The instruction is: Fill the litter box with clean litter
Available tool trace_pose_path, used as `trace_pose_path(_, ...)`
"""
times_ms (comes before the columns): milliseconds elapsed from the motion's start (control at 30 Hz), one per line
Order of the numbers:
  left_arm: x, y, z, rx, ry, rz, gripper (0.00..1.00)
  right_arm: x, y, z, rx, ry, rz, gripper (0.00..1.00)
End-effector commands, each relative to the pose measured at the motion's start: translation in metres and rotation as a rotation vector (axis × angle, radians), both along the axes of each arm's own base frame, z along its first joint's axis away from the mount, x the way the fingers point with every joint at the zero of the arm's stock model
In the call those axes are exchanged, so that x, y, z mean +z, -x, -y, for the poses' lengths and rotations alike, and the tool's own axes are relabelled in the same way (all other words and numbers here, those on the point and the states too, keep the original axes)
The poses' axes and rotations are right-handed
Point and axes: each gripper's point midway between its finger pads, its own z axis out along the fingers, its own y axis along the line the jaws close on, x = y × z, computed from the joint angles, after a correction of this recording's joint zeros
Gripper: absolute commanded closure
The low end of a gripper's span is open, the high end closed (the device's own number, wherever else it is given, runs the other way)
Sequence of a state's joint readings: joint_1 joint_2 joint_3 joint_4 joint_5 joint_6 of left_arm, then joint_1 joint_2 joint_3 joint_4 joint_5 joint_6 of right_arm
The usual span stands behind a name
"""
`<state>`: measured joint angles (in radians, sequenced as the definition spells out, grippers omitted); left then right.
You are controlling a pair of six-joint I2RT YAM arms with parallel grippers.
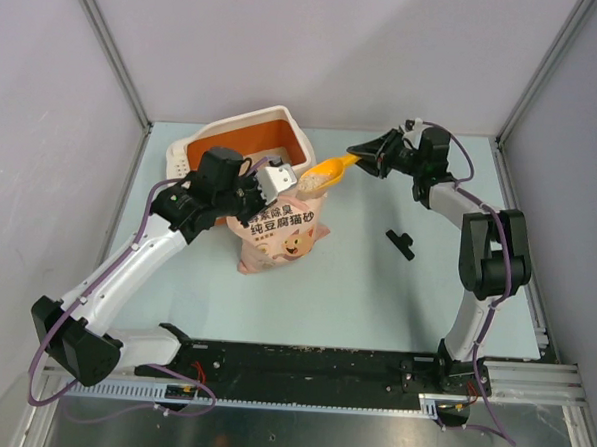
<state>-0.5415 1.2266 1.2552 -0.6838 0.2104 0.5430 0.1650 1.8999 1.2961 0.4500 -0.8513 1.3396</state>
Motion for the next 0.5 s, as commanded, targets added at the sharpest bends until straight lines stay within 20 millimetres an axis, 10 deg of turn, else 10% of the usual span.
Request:
trace_pose_path(0, 0.013, 0.001, -0.007, 0.006, -0.020, 0.043, 1.00, 0.022, -0.003, 0.001, 0.014, -0.032, 0.068, 1.00)
trace_pose_path(467, -0.001, 0.011, -0.018, 0.000, -0.077, 0.037, 1.00, 0.033, -0.036, -0.003, -0.023, -0.051, 0.101, 1.00)
